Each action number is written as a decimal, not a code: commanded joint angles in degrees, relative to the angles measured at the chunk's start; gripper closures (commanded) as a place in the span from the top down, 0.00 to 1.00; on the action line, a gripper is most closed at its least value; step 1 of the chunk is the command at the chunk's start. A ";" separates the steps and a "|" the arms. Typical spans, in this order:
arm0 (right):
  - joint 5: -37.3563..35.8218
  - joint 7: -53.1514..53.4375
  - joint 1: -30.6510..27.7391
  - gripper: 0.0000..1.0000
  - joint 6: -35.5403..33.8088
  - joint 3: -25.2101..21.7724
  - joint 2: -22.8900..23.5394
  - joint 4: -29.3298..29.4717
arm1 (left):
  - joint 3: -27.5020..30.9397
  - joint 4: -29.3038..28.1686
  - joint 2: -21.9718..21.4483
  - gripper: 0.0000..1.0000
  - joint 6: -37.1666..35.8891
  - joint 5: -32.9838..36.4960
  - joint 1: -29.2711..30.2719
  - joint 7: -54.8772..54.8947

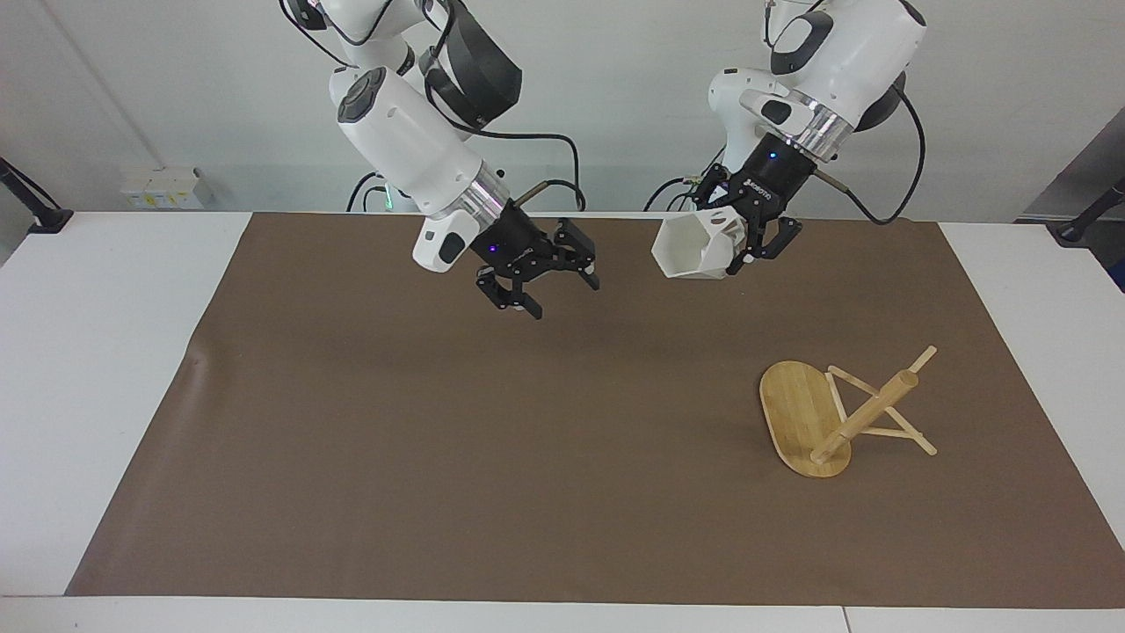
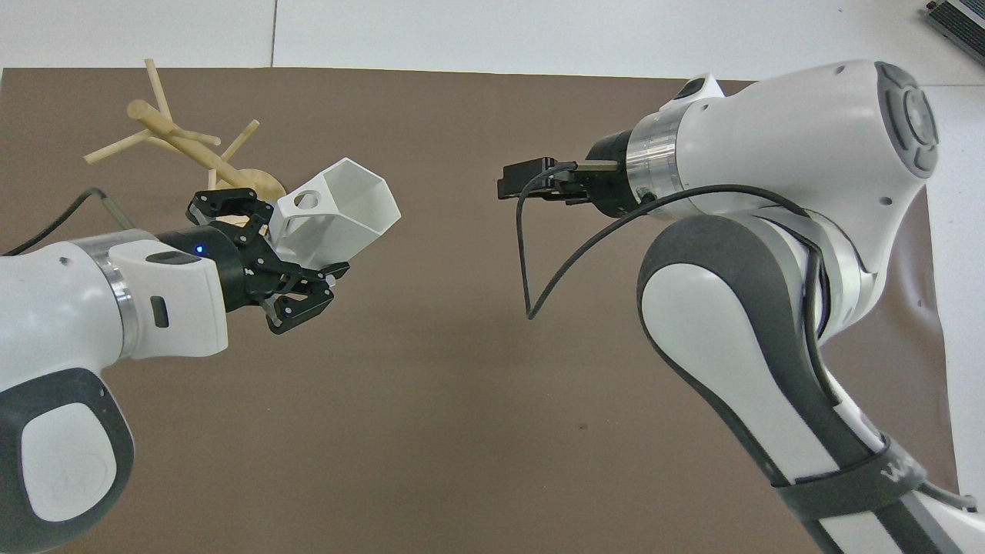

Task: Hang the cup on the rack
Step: 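Open the right gripper and withdraw it while the left gripper holds the cup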

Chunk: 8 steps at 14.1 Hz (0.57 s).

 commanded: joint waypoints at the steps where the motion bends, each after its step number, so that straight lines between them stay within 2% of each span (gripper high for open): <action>1: -9.70 1.08 -0.36 1.00 -7.40 -3.04 -1.82 0.36 | -0.08 -2.90 -1.14 0.00 4.46 6.58 -0.27 -9.55; 4: -17.98 0.11 -0.45 1.00 -16.28 -6.47 -2.96 0.45 | -0.08 -3.34 -0.35 0.00 5.69 7.65 2.52 -12.66; 7: -24.75 -4.98 -0.54 1.00 -22.01 -8.93 -4.19 0.45 | -0.08 -3.87 4.56 0.00 12.97 7.83 4.30 -12.84; 8: -25.03 -5.08 -0.54 1.00 -23.67 -9.99 -4.46 0.45 | -0.08 -3.87 5.79 0.00 14.73 7.83 4.82 -13.62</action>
